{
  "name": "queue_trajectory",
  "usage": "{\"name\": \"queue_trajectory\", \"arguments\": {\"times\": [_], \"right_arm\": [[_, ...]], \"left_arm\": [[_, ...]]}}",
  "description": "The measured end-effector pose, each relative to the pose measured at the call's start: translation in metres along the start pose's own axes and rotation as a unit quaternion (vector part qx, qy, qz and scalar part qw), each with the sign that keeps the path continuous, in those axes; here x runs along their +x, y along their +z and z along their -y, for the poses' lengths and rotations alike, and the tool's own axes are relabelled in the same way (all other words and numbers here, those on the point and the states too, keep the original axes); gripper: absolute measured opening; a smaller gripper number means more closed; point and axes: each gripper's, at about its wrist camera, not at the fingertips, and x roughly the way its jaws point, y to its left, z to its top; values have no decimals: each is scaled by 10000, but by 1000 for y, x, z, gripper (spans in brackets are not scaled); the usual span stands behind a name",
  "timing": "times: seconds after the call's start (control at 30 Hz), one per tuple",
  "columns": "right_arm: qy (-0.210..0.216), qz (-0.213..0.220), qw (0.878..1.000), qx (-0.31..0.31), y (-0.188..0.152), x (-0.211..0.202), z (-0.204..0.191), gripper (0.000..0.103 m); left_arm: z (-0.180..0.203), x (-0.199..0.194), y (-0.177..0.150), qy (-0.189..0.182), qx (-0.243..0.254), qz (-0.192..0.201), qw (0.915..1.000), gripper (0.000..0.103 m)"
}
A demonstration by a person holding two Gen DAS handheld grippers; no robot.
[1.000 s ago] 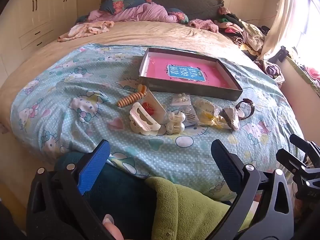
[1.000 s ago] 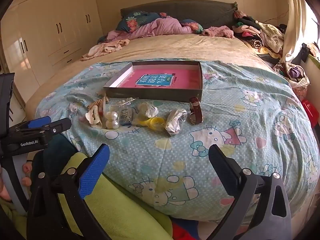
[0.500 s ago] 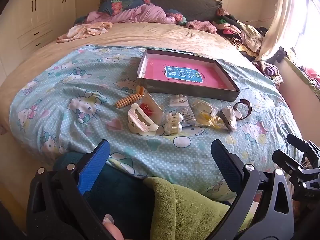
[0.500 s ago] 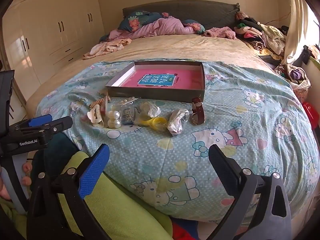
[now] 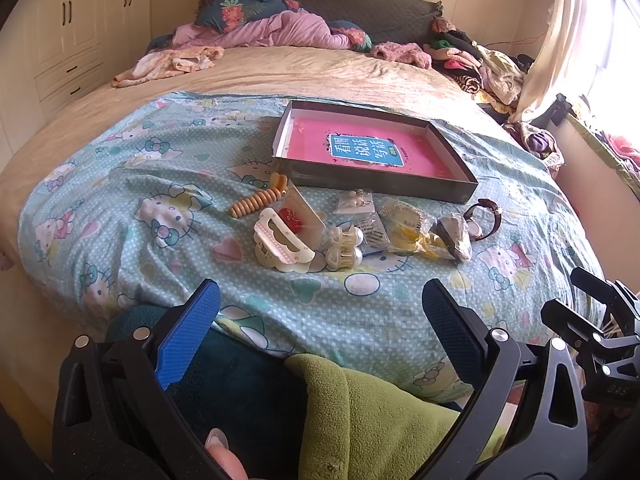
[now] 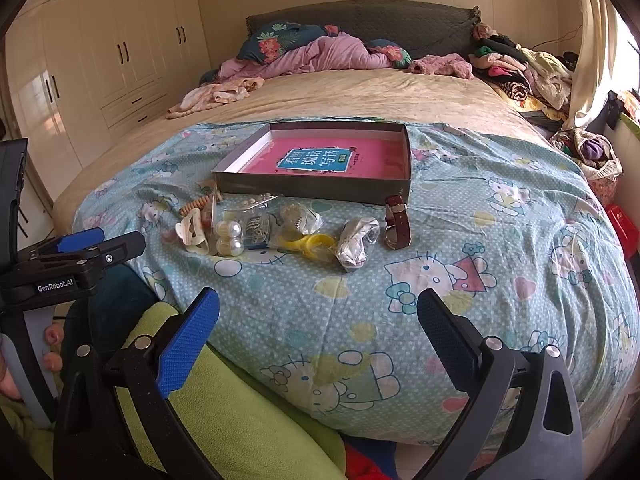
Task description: Organize jewelry
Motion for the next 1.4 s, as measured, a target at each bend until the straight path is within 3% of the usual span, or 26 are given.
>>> {"name": "queue_trajectory", "arguments": {"times": [1.4], "right_arm": [[140,-28,9999,-29,2,6,0,99]], "left_arm": [[7,-8,4,-91,1,-18,10000,94]]}}
